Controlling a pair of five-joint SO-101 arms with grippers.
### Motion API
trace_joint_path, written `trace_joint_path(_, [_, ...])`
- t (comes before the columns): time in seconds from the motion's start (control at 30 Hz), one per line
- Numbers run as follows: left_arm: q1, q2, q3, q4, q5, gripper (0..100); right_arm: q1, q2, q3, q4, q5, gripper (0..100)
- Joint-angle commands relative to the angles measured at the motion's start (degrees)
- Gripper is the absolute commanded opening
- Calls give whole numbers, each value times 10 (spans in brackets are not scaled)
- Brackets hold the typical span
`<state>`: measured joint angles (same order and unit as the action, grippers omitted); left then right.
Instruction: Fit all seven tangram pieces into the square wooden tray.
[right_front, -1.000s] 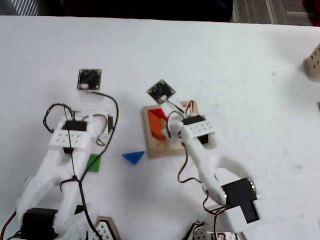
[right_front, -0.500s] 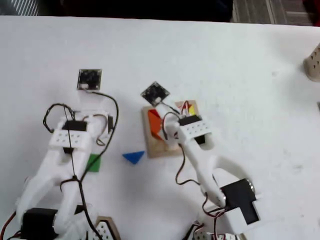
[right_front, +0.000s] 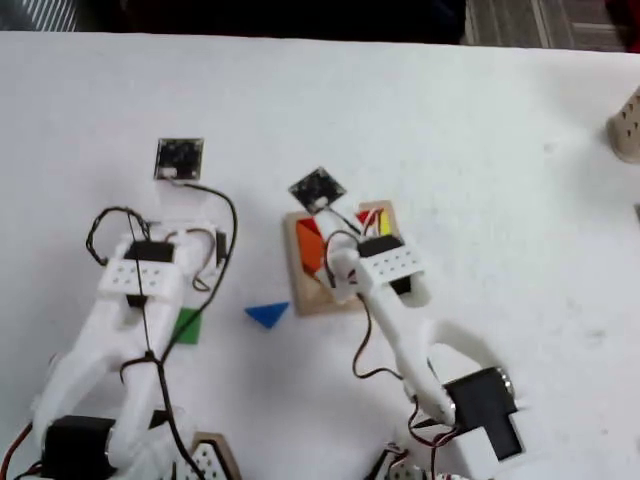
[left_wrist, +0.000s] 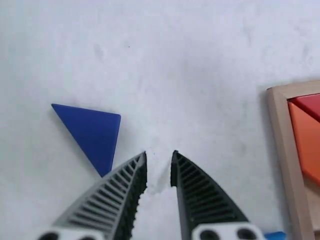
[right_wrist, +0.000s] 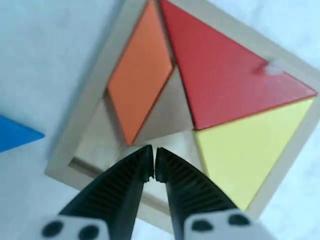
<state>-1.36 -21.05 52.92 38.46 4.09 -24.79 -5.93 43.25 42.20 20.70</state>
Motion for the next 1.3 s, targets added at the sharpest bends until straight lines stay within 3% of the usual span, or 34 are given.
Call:
trace_joint_path(0.0, [7, -22, -4, -11, 6, 94, -6, 11, -24, -13, -5, 17])
trace_joint_path(0.23, [7, -22, -4, -11, 6, 94, -5, 61, -90, 32, -6, 17])
trace_joint_path(0.53, [7, -22, -5, -11, 6, 94, 17, -112, 33, 36, -42, 17])
trace_joint_path(0.93, [1, -26, -7, -9, 3, 98, 157, -161, 101, 63, -42, 19])
trace_joint_path(1.1, [-29, -22, -23, 1, 3, 98, 183, -161, 101, 71, -55, 101])
trace_joint_path(1.17, [-50, -22, -42, 22, 3, 120, 194, -160, 101, 73, -55, 133])
trace_joint_path(1.27, [-80, -22, -51, 34, 3, 235, 198, -156, 103, 74, -40, 141])
